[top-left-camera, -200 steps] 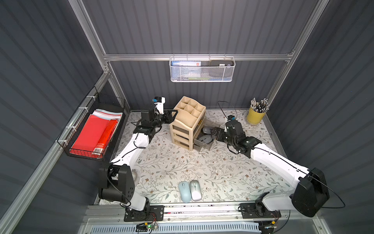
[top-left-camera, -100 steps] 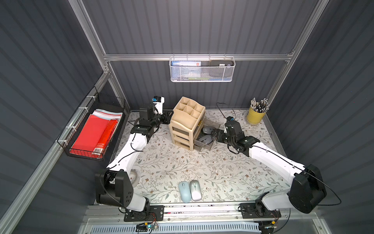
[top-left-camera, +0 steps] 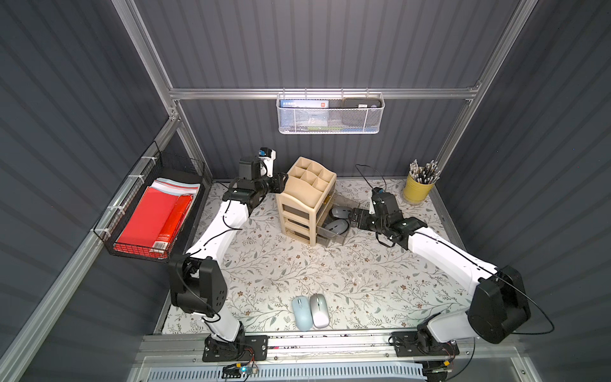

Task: Take the mice out of the drawer
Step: Open the drawer in the storage box, then adjust the storage box at the center of the board.

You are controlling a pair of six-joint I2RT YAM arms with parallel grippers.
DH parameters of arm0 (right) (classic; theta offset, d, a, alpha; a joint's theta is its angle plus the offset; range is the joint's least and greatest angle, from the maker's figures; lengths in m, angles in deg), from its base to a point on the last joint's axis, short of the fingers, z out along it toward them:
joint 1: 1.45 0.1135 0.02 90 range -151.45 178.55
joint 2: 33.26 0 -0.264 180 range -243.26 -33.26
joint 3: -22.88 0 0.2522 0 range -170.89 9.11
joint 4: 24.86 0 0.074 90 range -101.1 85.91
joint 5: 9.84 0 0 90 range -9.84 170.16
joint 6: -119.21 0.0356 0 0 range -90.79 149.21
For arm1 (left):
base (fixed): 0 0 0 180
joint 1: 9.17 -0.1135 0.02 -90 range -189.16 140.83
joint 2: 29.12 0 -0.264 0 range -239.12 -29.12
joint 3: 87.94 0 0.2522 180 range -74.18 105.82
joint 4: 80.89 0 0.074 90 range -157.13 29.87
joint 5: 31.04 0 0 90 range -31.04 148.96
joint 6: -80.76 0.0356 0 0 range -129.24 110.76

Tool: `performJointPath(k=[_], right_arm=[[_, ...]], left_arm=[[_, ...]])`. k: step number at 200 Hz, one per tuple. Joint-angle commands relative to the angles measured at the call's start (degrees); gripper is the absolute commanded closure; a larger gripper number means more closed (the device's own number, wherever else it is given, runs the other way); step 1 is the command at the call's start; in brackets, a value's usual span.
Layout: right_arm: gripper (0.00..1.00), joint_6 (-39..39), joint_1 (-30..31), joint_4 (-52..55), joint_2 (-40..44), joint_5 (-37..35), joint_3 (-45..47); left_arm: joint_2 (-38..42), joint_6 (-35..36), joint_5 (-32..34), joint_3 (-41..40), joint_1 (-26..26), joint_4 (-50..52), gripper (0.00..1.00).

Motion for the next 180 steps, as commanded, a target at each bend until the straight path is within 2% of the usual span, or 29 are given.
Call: performJointPath(k=[1, 25, 45, 100, 153, 180], right_arm=[[0.06, -2.8, -1.5, 1.6, -0.9, 1.1, -2.1], [0.06, -4.3, -3.4, 1.7, -1.4, 2.3, -2.6], [0.06, -5.4, -5.0, 1.6, -1.9, 3.6, -3.0], [0.06, -7.9, -8.2, 2.4, -2.7, 6.3, -4.8], [0.06, -8.4, -9.5, 2.3, -2.7, 8.0, -4.9], [0.06, -8.4, -9.7, 3.3, -2.6, 9.1, -5.7]], left_arm=[[-7.2, 3.3, 7.9, -1.9, 0.5, 18.4, 0.69], [-7.1, 2.4, 9.0, -0.9, 1.1, 19.8, 0.75], [-6.9, 2.5, 9.3, -0.5, 2.1, 20.7, 0.87], [-3.8, 3.2, 11.7, -3.1, 4.7, 22.5, 1.00], [9.3, 3.6, 7.7, -10.8, 6.0, 18.9, 1.00], [11.9, 4.6, 3.1, -11.8, 6.4, 17.9, 1.00]])
